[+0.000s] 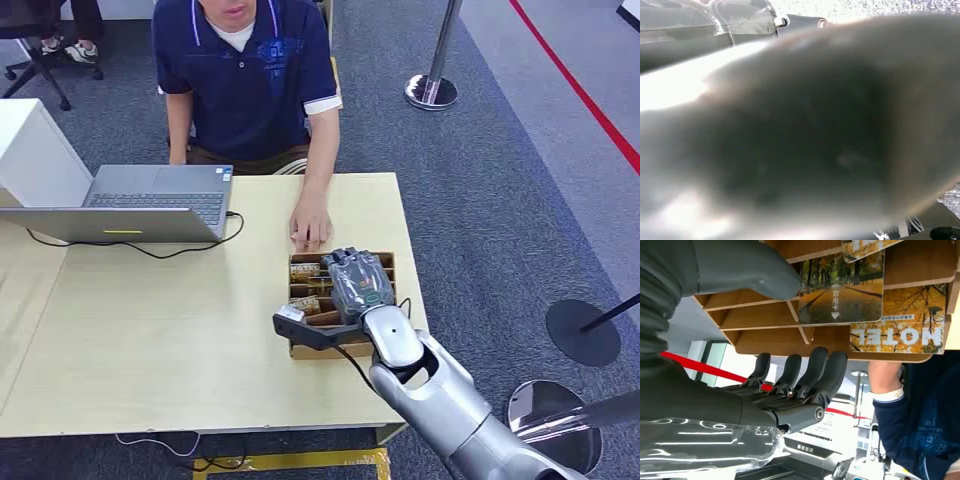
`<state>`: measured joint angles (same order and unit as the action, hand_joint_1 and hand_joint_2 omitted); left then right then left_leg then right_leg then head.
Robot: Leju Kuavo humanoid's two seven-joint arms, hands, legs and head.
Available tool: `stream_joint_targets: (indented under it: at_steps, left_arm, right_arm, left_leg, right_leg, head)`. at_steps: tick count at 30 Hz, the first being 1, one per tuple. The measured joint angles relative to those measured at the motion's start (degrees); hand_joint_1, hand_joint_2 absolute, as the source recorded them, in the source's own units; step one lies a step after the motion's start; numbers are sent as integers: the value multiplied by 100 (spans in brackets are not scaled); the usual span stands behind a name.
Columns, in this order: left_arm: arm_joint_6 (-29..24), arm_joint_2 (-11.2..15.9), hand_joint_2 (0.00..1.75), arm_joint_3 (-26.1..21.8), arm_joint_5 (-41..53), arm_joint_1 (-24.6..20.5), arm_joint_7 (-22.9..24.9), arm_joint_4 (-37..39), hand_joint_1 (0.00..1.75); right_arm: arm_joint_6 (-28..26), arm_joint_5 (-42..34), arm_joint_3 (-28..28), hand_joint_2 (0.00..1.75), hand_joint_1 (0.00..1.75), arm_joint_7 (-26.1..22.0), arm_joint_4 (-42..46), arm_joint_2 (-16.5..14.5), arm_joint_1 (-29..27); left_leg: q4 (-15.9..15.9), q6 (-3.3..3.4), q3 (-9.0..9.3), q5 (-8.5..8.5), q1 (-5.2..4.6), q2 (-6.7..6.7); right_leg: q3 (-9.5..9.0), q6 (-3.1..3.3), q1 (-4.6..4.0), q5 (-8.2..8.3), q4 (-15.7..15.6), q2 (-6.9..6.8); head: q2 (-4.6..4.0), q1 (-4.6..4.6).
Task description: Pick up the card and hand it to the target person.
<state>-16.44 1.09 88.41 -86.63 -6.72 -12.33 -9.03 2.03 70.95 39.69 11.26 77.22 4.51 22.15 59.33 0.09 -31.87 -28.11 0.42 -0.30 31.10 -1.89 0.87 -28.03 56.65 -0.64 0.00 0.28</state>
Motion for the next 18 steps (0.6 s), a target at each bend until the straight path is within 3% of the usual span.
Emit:
stream_joint_targets:
  at_steps: [18]
  left_arm:
    - [0, 1, 0, 2, 23, 0, 17, 0, 0]
  right_arm:
    - [-13, -15, -9, 175, 87, -8, -144, -3, -2]
  left_leg:
    - [0, 0, 0, 0, 0, 0]
  right_leg:
    - [0, 0, 0, 0, 0, 0]
  head:
    - [0, 0]
